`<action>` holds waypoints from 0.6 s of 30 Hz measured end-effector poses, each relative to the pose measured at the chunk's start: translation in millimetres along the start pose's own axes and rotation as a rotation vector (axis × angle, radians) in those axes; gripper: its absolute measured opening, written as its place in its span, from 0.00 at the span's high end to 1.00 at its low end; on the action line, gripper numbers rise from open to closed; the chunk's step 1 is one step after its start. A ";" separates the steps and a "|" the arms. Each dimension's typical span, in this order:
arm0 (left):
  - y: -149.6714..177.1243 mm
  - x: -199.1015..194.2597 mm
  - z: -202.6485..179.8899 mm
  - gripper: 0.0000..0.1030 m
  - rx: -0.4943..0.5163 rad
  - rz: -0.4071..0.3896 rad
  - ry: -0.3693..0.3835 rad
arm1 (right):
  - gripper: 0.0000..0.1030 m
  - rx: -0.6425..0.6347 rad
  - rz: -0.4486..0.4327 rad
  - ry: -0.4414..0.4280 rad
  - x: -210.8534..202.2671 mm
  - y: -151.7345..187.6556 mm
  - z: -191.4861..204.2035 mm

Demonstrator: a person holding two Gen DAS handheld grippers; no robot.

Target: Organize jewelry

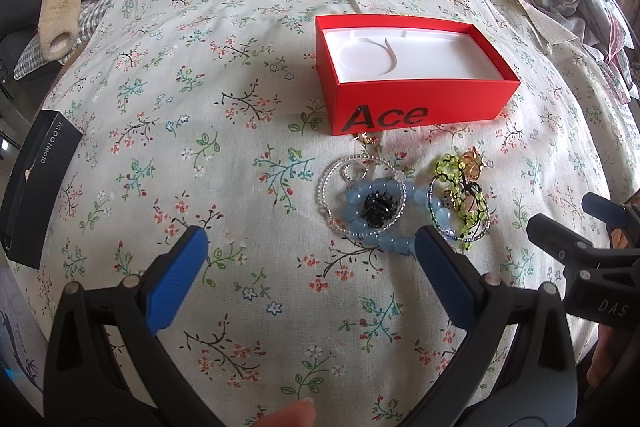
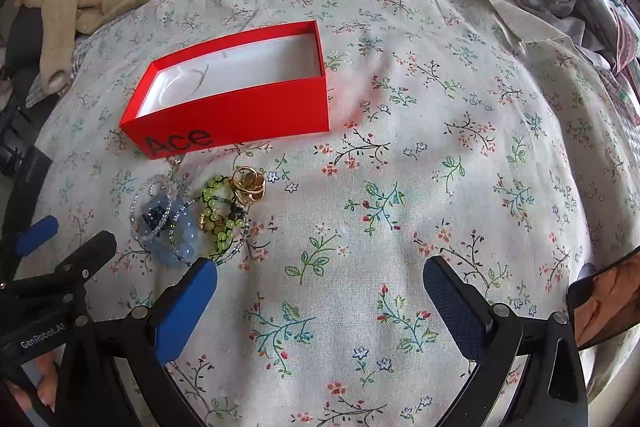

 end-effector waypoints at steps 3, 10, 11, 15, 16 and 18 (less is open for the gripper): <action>-0.2 0.0 -0.1 0.00 0.001 -0.001 0.001 | 0.00 0.002 0.000 0.001 -0.1 -0.3 0.0; 0.8 0.1 0.3 0.00 0.005 -0.003 0.003 | 0.00 0.002 0.002 0.000 0.2 0.0 -0.2; 0.9 0.2 0.2 0.00 0.004 -0.003 0.002 | 0.00 0.003 0.002 0.000 0.2 0.4 -0.2; 0.6 -0.7 0.7 0.00 0.003 -0.003 0.004 | 0.00 0.004 0.003 0.002 0.5 0.2 -0.2; 0.3 -1.1 0.8 0.00 0.003 -0.004 0.005 | 0.00 0.005 0.004 0.002 0.5 -0.1 0.0; -0.1 -1.9 0.6 0.00 0.004 -0.005 0.007 | 0.00 0.006 0.005 0.002 0.6 -0.2 0.3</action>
Point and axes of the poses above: each gripper's, at about its wrist camera, not at the fingertips, and x roughly the way its jaws point, z to its left, y to its underside, the point moved 10 cm from there along x, roughly the way its jaws point, and after that the axes turned 13 degrees about -x, right-handed, at the moved point
